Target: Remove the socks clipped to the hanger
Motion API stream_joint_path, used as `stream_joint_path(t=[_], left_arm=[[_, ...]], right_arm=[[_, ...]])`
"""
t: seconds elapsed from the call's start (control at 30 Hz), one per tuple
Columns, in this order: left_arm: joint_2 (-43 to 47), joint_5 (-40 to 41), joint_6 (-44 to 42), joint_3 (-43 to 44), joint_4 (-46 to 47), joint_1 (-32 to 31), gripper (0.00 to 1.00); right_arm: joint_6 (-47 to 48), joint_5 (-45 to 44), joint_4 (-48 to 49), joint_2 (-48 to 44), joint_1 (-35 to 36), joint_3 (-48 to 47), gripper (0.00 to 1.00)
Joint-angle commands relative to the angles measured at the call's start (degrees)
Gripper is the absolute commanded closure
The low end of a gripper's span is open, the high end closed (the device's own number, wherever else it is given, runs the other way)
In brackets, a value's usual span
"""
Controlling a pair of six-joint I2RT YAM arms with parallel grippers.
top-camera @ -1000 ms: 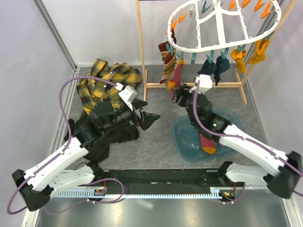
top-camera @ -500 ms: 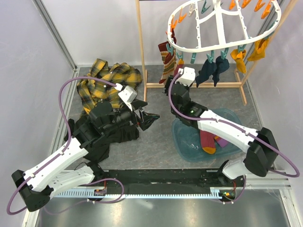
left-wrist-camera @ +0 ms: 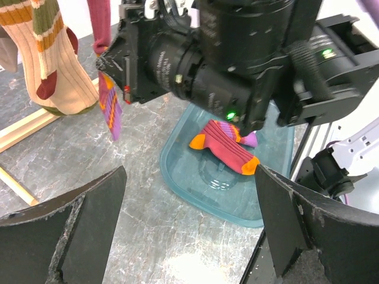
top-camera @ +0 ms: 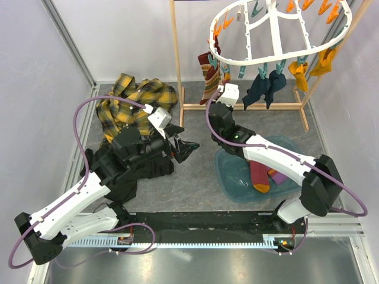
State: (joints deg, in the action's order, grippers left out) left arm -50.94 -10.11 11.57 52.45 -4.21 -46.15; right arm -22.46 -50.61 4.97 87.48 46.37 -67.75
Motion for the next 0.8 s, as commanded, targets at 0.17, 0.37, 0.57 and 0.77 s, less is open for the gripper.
stream_joint_path(t=[0.17,0.37,0.57,0.77], left_arm=[[-1.43,4.65,-3.57,0.64,1.31,-0.17,0.04],[-7.5,4.75,-3.14,6.26,1.66,-0.17,0.06],[-15.06,2.91,-5.42,12.94,1.92,-0.25,0.06],[-21.56,0.98,-7.7,14.53,3.76,-0.34,0.09]], right_arm=[[2.94,21.39,-2.78,-18.02,-0.05,4.45,1.0],[1.72,29.6,-3.21,-23.75,-0.05,5.96,1.0],[-1.18,34.96,-3.39,-27.01,-0.05,6.22,1.0],[-1.72,37.25,-2.78,-28.15,-0.14,7.18,1.0]])
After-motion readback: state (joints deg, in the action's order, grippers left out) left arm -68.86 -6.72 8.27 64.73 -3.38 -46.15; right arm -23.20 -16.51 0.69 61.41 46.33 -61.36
